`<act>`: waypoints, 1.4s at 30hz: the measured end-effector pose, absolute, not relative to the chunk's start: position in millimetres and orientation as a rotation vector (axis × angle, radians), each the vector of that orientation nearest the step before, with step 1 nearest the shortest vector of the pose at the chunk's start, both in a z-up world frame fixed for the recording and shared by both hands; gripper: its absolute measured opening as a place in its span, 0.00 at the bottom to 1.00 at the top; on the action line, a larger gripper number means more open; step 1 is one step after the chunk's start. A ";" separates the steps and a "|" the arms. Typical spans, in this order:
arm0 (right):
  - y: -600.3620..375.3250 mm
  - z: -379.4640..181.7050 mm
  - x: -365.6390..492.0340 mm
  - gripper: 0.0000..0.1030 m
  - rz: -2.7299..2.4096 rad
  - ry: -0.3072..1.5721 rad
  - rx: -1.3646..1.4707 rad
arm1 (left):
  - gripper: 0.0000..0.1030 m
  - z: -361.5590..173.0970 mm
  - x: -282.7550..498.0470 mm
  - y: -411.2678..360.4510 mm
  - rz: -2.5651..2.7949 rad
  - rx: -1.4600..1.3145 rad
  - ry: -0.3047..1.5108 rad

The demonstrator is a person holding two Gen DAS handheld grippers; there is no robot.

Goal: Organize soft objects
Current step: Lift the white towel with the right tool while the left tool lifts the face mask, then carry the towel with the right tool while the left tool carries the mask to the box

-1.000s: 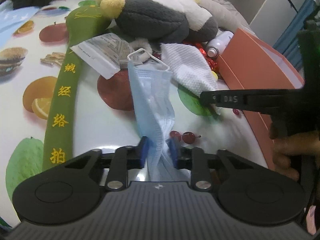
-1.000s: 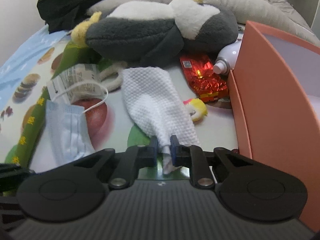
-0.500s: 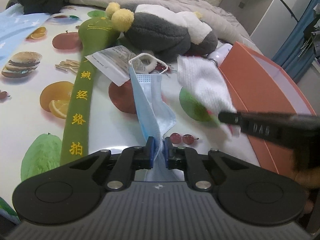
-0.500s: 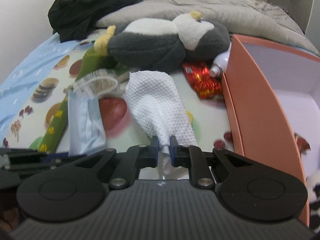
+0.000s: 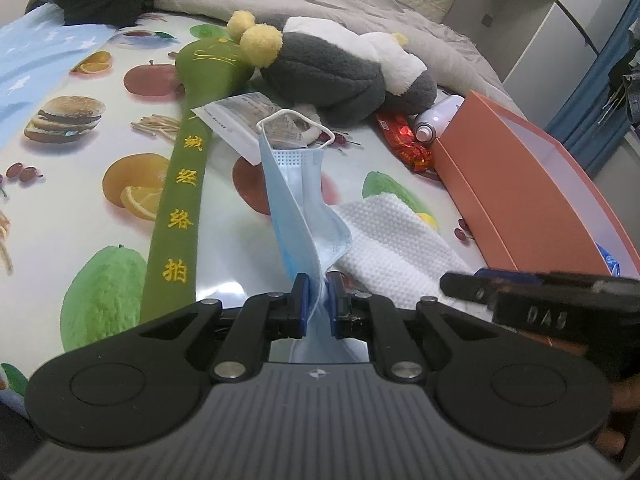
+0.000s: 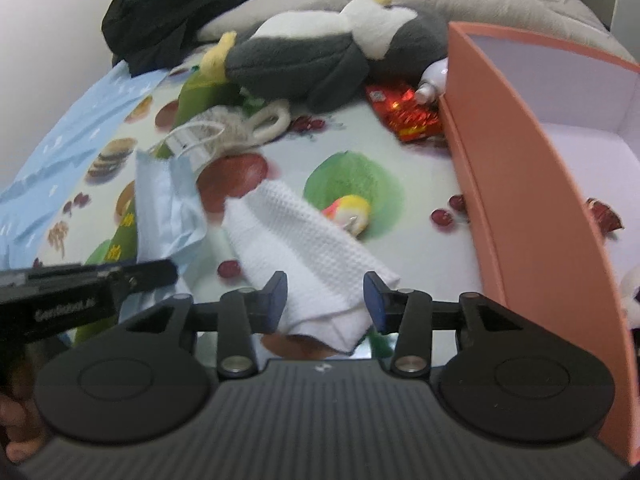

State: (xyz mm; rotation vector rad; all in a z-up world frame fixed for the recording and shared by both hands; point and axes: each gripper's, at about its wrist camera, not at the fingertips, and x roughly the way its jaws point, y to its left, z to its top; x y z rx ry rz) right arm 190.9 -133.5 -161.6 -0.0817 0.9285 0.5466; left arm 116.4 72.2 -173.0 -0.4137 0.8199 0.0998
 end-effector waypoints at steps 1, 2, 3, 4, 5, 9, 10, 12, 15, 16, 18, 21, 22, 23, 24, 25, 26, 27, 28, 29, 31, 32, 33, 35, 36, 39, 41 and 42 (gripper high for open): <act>-134.5 -160.4 192.4 0.55 0.538 0.921 -0.081 | 0.12 -173.1 115.5 72.2 0.101 -0.413 0.819; -135.3 -159.4 193.6 0.56 0.531 0.912 -0.082 | 0.12 -173.3 114.7 72.3 0.101 -0.413 0.820; -135.5 -159.4 195.4 0.56 0.532 0.902 -0.087 | 0.12 -173.9 114.2 72.6 0.101 -0.414 0.821; -134.9 -160.4 197.8 0.56 0.537 0.897 -0.096 | 0.12 -174.5 113.6 72.9 0.101 -0.414 0.821; -134.3 -161.8 200.7 0.56 0.537 0.897 -0.103 | 0.12 -175.1 113.5 72.7 0.101 -0.414 0.823; -132.3 -174.7 214.9 0.56 0.537 0.932 -0.102 | 0.12 -175.1 112.8 72.4 0.106 -0.406 0.828; -132.5 -177.9 217.0 0.56 0.548 0.946 -0.097 | 0.12 -174.2 112.0 72.4 0.110 -0.402 0.825; -133.4 -182.7 218.1 0.56 0.568 0.959 -0.083 | 0.12 -173.5 110.7 73.3 0.123 -0.396 0.831; -136.9 -186.7 218.7 0.49 0.585 0.980 -0.039 | 0.12 -174.5 107.4 77.5 0.131 -0.407 0.842; -138.0 -187.1 218.4 0.39 0.580 0.989 -0.031 | 0.12 -175.2 106.9 78.6 0.134 -0.412 0.846; -138.3 -185.5 214.4 0.26 0.577 0.984 -0.039 | 0.12 -176.4 107.0 79.7 0.133 -0.420 0.849; -139.5 -180.6 208.5 0.10 0.590 0.980 -0.029 | 0.12 -176.2 108.2 79.6 0.128 -0.422 0.847; -139.9 -178.3 205.6 0.08 0.594 0.976 -0.023 | 0.12 -176.1 108.9 79.6 0.125 -0.426 0.847; -140.6 -176.1 203.9 0.08 0.598 0.972 -0.018 | 0.12 -175.7 109.8 79.9 0.121 -0.430 0.845; -140.6 -173.4 201.2 0.08 0.606 0.969 -0.011 | 0.12 -175.1 110.6 80.1 0.117 -0.432 0.842; -140.6 -170.1 198.1 0.07 0.613 0.964 -0.003 | 0.12 -174.0 111.5 80.1 0.115 -0.433 0.839; -140.0 -166.9 195.9 0.07 0.619 0.959 0.003 | 0.12 -172.7 112.4 80.0 0.114 -0.434 0.835; -139.5 -163.1 193.2 0.07 0.626 0.953 0.009 | 0.12 -171.0 113.2 80.0 0.112 -0.435 0.831; -138.4 -159.2 190.7 0.07 0.635 0.944 0.012 | 0.12 -169.2 113.7 79.9 0.109 -0.436 0.827; -137.5 -155.2 188.6 0.07 0.641 0.934 0.014 | 0.12 -167.4 114.3 80.0 0.103 -0.438 0.825; -135.2 -148.0 186.6 0.07 0.648 0.920 0.019 | 0.12 -163.5 115.1 79.4 0.091 -0.440 0.824; -133.7 -144.2 185.6 0.07 0.652 0.911 0.018 | 0.12 -160.5 115.5 78.8 0.087 -0.436 0.821; -132.1 -140.3 184.8 0.07 0.653 0.901 0.013 | 0.12 -158.1 115.7 78.1 0.085 -0.430 0.819; -129.8 -131.1 183.8 0.07 0.651 0.882 0.005 | 0.12 -151.0 116.6 79.0 0.079 -0.431 0.814; -129.3 -127.0 183.7 0.07 0.650 0.874 0.005 | 0.12 -147.0 117.2 80.3 0.072 -0.439 0.813; -128.8 -110.3 183.5 0.07 0.641 0.838 -0.004 | 0.12 -134.1 120.7 81.7 0.064 -0.434 0.806; -129.6 -101.0 184.3 0.07 0.632 0.818 -0.009 | 0.12 -124.2 125.3 83.6 0.060 -0.434 0.804; -130.9 -96.1 184.6 0.07 0.628 0.808 -0.007 | 0.12 -119.2 127.4 84.5 0.053 -0.437 0.801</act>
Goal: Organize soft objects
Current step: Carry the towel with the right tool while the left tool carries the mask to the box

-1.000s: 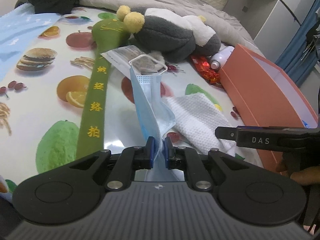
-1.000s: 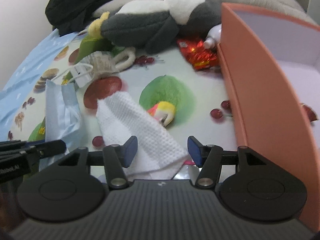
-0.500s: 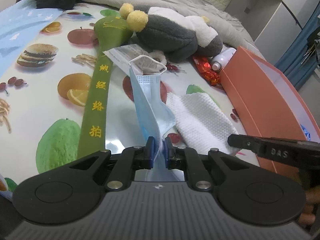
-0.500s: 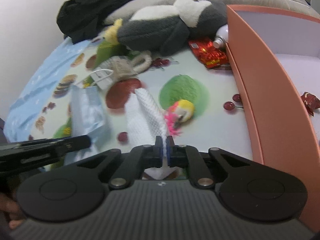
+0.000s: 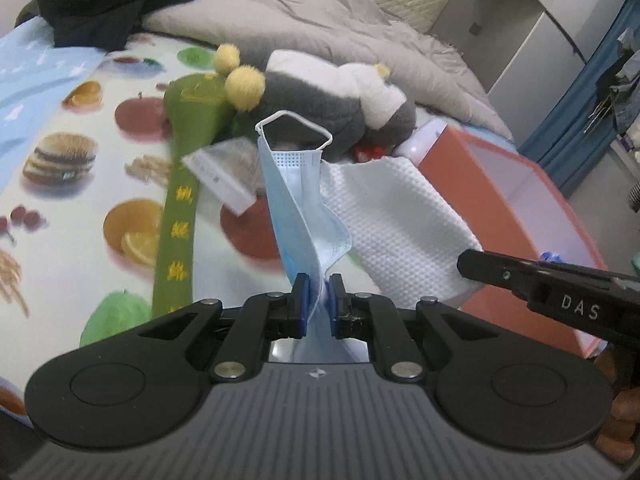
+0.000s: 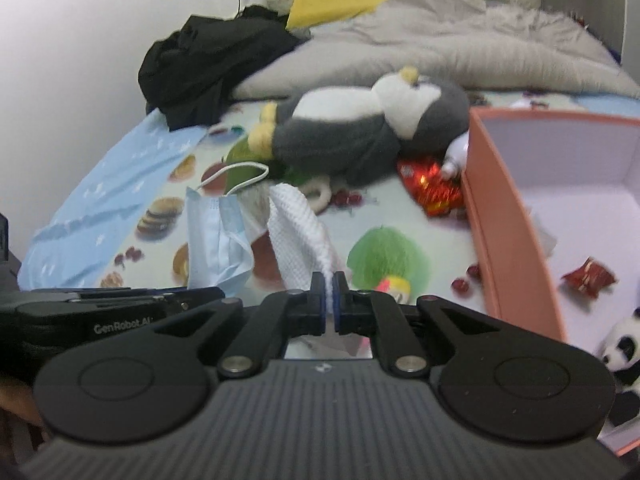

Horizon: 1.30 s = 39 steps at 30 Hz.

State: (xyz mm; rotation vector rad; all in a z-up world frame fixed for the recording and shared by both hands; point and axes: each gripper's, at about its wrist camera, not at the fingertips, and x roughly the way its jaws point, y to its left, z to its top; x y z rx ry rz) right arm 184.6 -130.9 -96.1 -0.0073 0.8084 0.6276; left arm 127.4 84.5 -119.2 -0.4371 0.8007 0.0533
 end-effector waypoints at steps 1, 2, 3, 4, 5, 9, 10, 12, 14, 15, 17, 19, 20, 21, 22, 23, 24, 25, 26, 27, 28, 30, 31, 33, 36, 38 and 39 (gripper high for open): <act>-132.4 -90.4 185.4 0.07 0.623 0.798 -0.002 | 0.12 -113.4 130.0 84.7 0.048 -0.436 0.799; -133.9 -85.4 185.9 0.07 0.618 0.789 0.003 | 0.12 -107.2 133.1 84.4 0.044 -0.431 0.795; -135.8 -79.0 186.7 0.07 0.614 0.775 0.008 | 0.12 -101.2 136.7 84.1 0.041 -0.425 0.791; -137.6 -73.2 187.5 0.07 0.609 0.762 0.012 | 0.12 -94.9 139.8 83.5 0.036 -0.419 0.784; -139.7 -67.8 188.3 0.07 0.605 0.749 0.017 | 0.12 -88.2 143.4 82.6 0.029 -0.414 0.776; -149.6 -47.3 194.6 0.07 0.584 0.698 0.034 | 0.12 -61.5 158.4 77.5 -0.002 -0.393 0.741; -151.9 -43.6 196.6 0.07 0.577 0.689 0.037 | 0.12 -54.3 162.6 75.4 -0.013 -0.387 0.730; -157.8 -34.7 201.6 0.07 0.562 0.669 0.045 | 0.12 -43.0 169.2 70.6 -0.029 -0.379 0.714; -164.3 -26.1 206.6 0.07 0.545 0.651 0.051 | 0.12 -31.6 178.1 64.3 -0.050 -0.371 0.701; -168.6 -20.9 209.3 0.07 0.537 0.640 0.053 | 0.12 -25.8 182.0 60.6 -0.059 -0.367 0.694; -176.5 -13.3 213.7 0.07 0.525 0.624 0.061 | 0.12 -14.1 189.9 52.3 -0.079 -0.351 0.678; -183.5 -6.3 219.3 0.07 0.517 0.612 0.069 | 0.12 -4.9 197.4 43.4 -0.098 -0.336 0.666; -186.5 -4.4 221.7 0.07 0.512 0.609 0.070 | 0.12 -1.4 200.6 39.2 -0.107 -0.332 0.662; -190.4 -2.9 226.3 0.07 0.506 0.610 0.074 | 0.12 1.7 203.3 35.7 -0.114 -0.329 0.657; -193.9 -2.5 231.1 0.07 0.503 0.617 0.082 | 0.12 4.3 206.3 32.0 -0.120 -0.327 0.653; -197.6 -3.3 235.9 0.07 0.502 0.629 0.096 | 0.12 6.0 209.0 28.4 -0.125 -0.326 0.652; -203.0 -5.0 242.0 0.07 0.499 0.646 0.118 | 0.12 6.8 211.7 24.9 -0.130 -0.327 0.653; -207.8 -7.0 246.9 0.07 0.496 0.663 0.138 | 0.12 6.7 213.9 22.0 -0.135 -0.327 0.657; -211.4 -8.7 250.5 0.07 0.497 0.678 0.153 | 0.12 6.7 216.5 18.6 -0.141 -0.325 0.660; -214.1 -10.8 254.0 0.07 0.501 0.693 0.163 | 0.12 5.7 219.1 16.3 -0.145 -0.322 0.665; -216.9 -13.6 257.2 0.07 0.500 0.705 0.164 | 0.12 4.7 220.8 12.6 -0.150 -0.320 0.671; -219.2 -16.5 258.5 0.07 0.489 0.712 0.152 | 0.12 1.0 225.1 8.6 -0.161 -0.320 0.679; -221.8 -17.5 259.7 0.07 0.477 0.710 0.146 | 0.12 -1.3 227.1 7.6 -0.167 -0.321 0.682; -228.2 -16.6 261.3 0.07 0.455 0.704 0.144 | 0.12 -3.1 231.7 2.9 -0.179 -0.323 0.690; -240.7 -9.7 263.8 0.07 0.428 0.687 0.143 | 0.12 -4.6 240.9 -2.7 -0.200 -0.322 0.689; -248.9 -5.2 266.4 0.07 0.410 0.675 0.135 | 0.12 -3.4 248.4 -7.7 -0.213 -0.319 0.686; -253.0 -3.6 268.3 0.07 0.399 0.671 0.135 | 0.12 -2.8 252.4 -10.5 -0.220 -0.320 0.686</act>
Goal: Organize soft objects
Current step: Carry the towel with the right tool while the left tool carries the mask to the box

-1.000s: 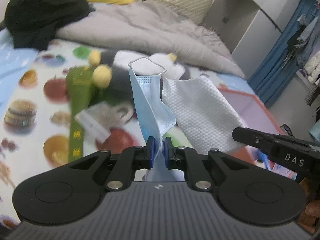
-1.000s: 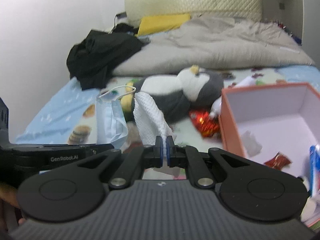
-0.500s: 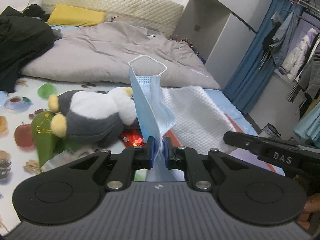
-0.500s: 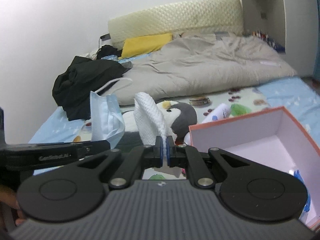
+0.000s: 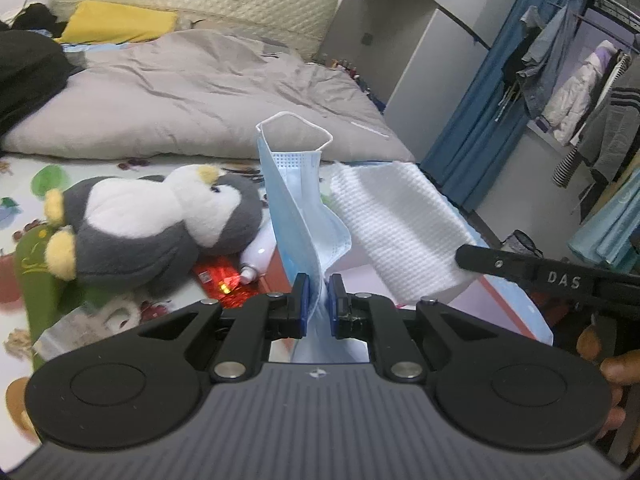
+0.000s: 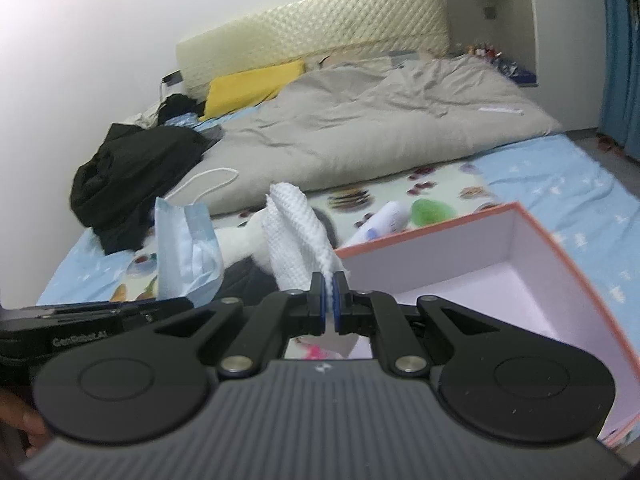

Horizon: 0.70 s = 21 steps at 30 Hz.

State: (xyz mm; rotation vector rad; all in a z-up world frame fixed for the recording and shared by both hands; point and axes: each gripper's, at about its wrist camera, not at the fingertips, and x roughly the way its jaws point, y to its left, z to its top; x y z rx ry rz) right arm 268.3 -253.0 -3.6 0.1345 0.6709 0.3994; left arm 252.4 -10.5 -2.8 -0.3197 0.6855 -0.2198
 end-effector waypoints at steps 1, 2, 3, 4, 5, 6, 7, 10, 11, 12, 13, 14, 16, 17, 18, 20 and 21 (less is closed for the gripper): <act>-259.2 -1.8 270.4 0.07 0.385 0.667 0.136 | 0.12 -3.0 256.8 -13.0 -0.228 -0.322 0.686; -264.0 -0.7 272.5 0.07 0.373 0.666 0.138 | 0.12 -2.8 262.2 -16.4 -0.240 -0.325 0.688; -268.0 -0.4 274.7 0.07 0.363 0.665 0.140 | 0.12 -2.5 267.6 -18.7 -0.250 -0.327 0.690; -273.5 0.1 277.0 0.07 0.349 0.665 0.144 | 0.12 -1.6 272.4 -22.8 -0.262 -0.327 0.691; -278.6 0.5 279.1 0.07 0.338 0.663 0.147 | 0.12 -0.5 278.7 -29.0 -0.274 -0.320 0.691; -284.1 1.0 281.1 0.07 0.327 0.662 0.149 | 0.12 0.7 283.8 -34.5 -0.283 -0.310 0.689; -287.7 1.6 284.1 0.07 0.320 0.662 0.150 | 0.12 2.0 289.3 -40.4 -0.291 -0.300 0.689; -298.7 -0.8 289.6 0.07 0.296 0.666 0.139 | 0.12 0.4 307.7 -59.1 -0.320 -0.281 0.704; -302.5 -2.7 292.4 0.07 0.288 0.670 0.135 | 0.12 -1.7 315.3 -66.1 -0.330 -0.281 0.717; -304.5 -5.0 295.0 0.07 0.281 0.675 0.131 | 0.12 -5.0 323.3 -73.1 -0.341 -0.281 0.729; -307.1 -8.3 298.2 0.07 0.272 0.685 0.126 | 0.12 -9.3 331.3 -80.4 -0.351 -0.279 0.745; -309.9 -12.1 301.6 0.07 0.266 0.696 0.122 | 0.12 -14.8 338.0 -86.7 -0.359 -0.275 0.760; -314.8 -21.9 307.8 0.07 0.253 0.721 0.113 | 0.12 -27.6 353.7 -98.9 -0.365 -0.271 0.801; -317.8 -28.2 311.0 0.07 0.249 0.738 0.113 | 0.12 -33.9 361.0 -104.2 -0.368 -0.269 0.817; -320.5 -33.5 312.7 0.07 0.247 0.754 0.114 | 0.12 -40.5 366.1 -109.7 -0.371 -0.264 0.838; -326.5 -46.6 318.3 0.07 0.242 0.787 0.115 | 0.12 -56.2 377.4 -119.7 -0.380 -0.261 0.883; -328.6 -53.2 320.4 0.07 0.235 0.801 0.108 | 0.12 -62.1 381.9 -123.2 -0.380 -0.261 0.898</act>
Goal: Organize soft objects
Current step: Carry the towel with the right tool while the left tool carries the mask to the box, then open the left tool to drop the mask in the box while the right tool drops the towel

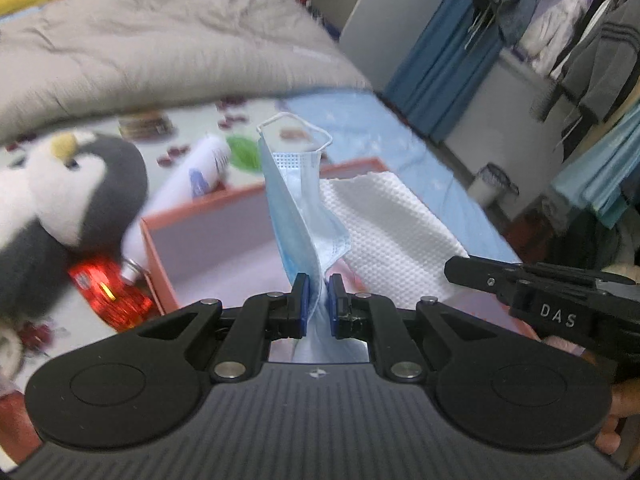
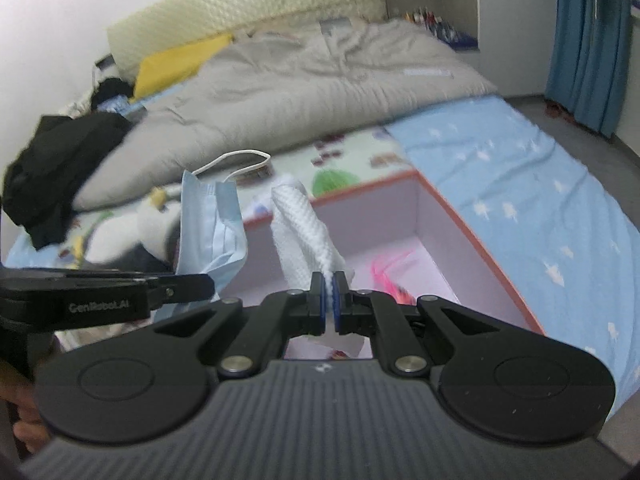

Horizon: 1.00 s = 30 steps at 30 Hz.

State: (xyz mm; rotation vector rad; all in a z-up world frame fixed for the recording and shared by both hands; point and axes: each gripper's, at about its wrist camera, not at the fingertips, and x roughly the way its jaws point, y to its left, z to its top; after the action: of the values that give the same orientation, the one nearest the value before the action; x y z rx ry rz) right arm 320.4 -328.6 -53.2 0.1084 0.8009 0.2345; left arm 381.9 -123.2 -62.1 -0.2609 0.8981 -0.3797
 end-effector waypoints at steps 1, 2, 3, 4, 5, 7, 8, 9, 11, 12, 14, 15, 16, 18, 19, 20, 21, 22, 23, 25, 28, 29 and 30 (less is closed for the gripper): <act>-330.3 -60.0 322.4 0.07 0.231 0.814 0.104 | 0.12 -69.1 384.8 -125.6 -0.379 -0.257 0.914; -332.6 -66.4 323.9 0.07 0.229 0.828 0.104 | 0.12 -75.4 388.0 -129.4 -0.378 -0.252 0.929; -335.2 -72.7 324.6 0.07 0.227 0.840 0.108 | 0.12 -81.3 391.6 -133.0 -0.379 -0.248 0.941; -338.0 -79.5 325.5 0.07 0.224 0.854 0.112 | 0.12 -87.4 392.6 -136.8 -0.378 -0.246 0.953; -339.9 -83.3 325.7 0.07 0.221 0.863 0.114 | 0.12 -91.9 394.8 -139.1 -0.379 -0.246 0.962; -343.1 -92.9 327.0 0.08 0.219 0.884 0.121 | 0.12 -101.0 398.5 -143.3 -0.379 -0.242 0.979; -344.0 -96.5 327.4 0.09 0.220 0.892 0.126 | 0.12 -104.2 399.9 -143.2 -0.375 -0.239 0.984; -344.9 -99.7 328.2 0.09 0.218 0.901 0.131 | 0.12 -107.3 401.3 -143.6 -0.374 -0.234 0.988; -346.2 -105.0 328.9 0.10 0.216 0.909 0.129 | 0.13 -110.1 401.8 -145.1 -0.372 -0.222 0.993; -346.0 -106.1 329.5 0.10 0.217 0.911 0.125 | 0.13 -109.9 401.7 -145.9 -0.371 -0.215 0.999; -345.2 -106.9 330.5 0.15 0.220 0.923 0.126 | 0.28 -110.9 403.4 -146.6 -0.365 -0.211 1.015; -345.4 -107.1 332.3 0.18 0.221 0.927 0.128 | 0.45 -110.0 402.9 -145.8 -0.362 -0.218 1.014; -345.1 -105.8 332.1 0.33 0.220 0.926 0.129 | 0.56 -107.9 401.7 -144.8 -0.359 -0.224 1.007; -346.4 -102.0 330.2 0.46 0.217 0.909 0.134 | 0.57 -102.2 398.1 -143.2 -0.352 -0.220 0.982; -346.6 -98.9 328.5 0.44 0.218 0.898 0.138 | 0.57 -98.5 395.2 -142.0 -0.353 -0.215 0.972; -346.5 -95.2 326.7 0.44 0.220 0.886 0.138 | 0.57 -94.4 392.2 -141.0 -0.352 -0.212 0.961; -346.1 -92.3 324.9 0.44 0.222 0.876 0.139 | 0.57 -90.0 388.8 -139.2 -0.348 -0.209 0.947; -345.9 -88.2 322.6 0.44 0.223 0.864 0.139 | 0.57 -85.4 385.0 -137.2 -0.344 -0.204 0.932; -345.2 -83.5 319.8 0.44 0.222 0.849 0.136 | 0.57 -80.4 380.5 -135.4 -0.341 -0.198 0.917; -342.4 -73.5 312.1 0.44 0.222 0.811 0.120 | 0.57 -69.7 371.0 -130.7 -0.338 -0.193 0.886; -338.8 -57.9 297.4 0.44 0.247 0.757 0.133 | 0.57 -52.4 352.5 -121.6 -0.329 -0.182 0.828; -336.7 -53.5 291.9 0.44 0.251 0.739 0.130 | 0.57 -46.7 345.3 -118.1 -0.324 -0.177 0.807; -333.4 -48.3 284.7 0.44 0.258 0.717 0.125 | 0.57 -41.4 338.2 -114.7 -0.320 -0.174 0.789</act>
State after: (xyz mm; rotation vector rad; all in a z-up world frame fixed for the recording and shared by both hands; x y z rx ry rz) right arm 284.7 -333.4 -48.3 0.1252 0.7172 0.2581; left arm 338.2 -114.7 -41.4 -0.1736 0.7895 -0.3204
